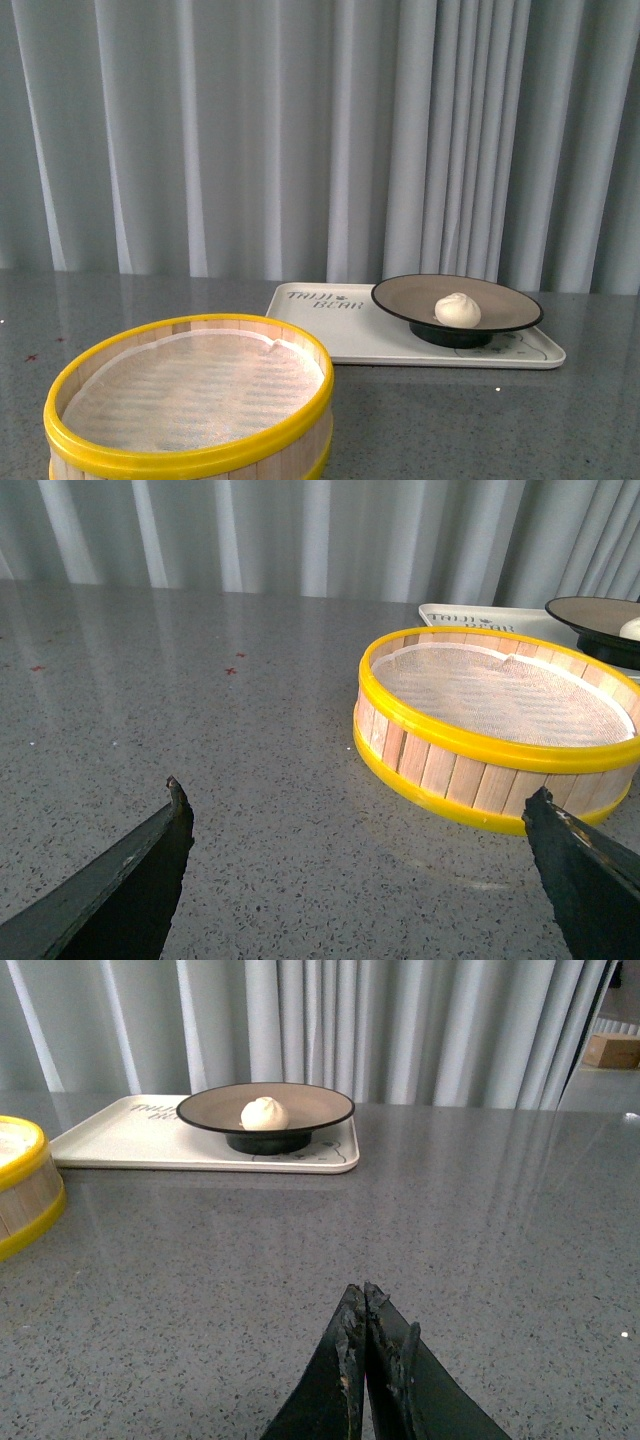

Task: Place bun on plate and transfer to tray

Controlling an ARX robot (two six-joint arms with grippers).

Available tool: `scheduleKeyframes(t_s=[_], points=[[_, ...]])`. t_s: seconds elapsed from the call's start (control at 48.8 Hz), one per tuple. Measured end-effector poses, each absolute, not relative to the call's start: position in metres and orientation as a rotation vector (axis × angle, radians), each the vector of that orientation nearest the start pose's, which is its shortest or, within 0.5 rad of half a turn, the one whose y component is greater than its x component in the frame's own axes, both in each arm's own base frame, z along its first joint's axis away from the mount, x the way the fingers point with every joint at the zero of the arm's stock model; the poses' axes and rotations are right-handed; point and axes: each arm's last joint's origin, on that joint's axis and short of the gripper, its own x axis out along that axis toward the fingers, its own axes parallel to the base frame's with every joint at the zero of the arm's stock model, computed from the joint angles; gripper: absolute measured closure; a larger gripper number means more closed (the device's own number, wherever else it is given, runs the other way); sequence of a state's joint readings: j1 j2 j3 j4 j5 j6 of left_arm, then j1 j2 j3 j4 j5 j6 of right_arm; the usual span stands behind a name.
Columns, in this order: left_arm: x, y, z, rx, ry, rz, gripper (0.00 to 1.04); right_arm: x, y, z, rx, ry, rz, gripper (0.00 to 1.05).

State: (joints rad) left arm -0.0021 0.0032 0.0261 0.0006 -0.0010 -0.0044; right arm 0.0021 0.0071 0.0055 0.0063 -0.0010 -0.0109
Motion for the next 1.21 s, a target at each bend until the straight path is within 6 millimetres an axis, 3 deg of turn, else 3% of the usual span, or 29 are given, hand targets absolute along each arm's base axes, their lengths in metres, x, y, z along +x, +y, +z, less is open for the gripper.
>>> scheduleKeyframes(t_s=[0.328, 0.533, 0.819, 1.209], points=[[0.0962, -0.0002, 0.1722, -0.004, -0.023, -0.002, 0.07, 0.0977, 0.0003, 0.1651, -0.012, -0.002, 0.003, 1.01], [0.0962, -0.0002, 0.1722, -0.004, -0.023, -0.002, 0.07, 0.0976, 0.0003, 0.1652, -0.011, -0.002, 0.003, 0.71], [0.0962, -0.0002, 0.1722, -0.004, -0.023, -0.002, 0.07, 0.0976, 0.0003, 0.1652, -0.011, -0.002, 0.003, 0.08], [0.0962, -0.0002, 0.1722, -0.004, -0.023, -0.002, 0.07, 0.0976, 0.0003, 0.1652, -0.010, -0.002, 0.003, 0.09]])
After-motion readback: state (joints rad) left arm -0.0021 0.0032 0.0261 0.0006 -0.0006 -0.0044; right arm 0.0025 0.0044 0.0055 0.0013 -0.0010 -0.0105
